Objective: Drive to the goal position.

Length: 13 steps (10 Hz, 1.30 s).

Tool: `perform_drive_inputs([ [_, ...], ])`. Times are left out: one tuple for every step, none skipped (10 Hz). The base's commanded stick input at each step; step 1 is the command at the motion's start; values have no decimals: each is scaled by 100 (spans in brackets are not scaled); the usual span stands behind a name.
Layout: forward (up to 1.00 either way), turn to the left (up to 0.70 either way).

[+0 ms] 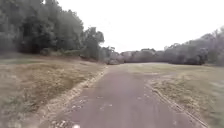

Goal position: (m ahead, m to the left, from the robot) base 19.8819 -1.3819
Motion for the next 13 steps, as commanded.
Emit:
perform_drive_inputs([
  [60, -15],
  [60, -12],
  [60, 0],
  [60, 0],
  [60, 0],
  [60, 0],
  [60, 0],
  [60, 0],
  [60, 0],
  [60, 0],
  [60, 0],
  [60, 0],
  [60, 0],
])
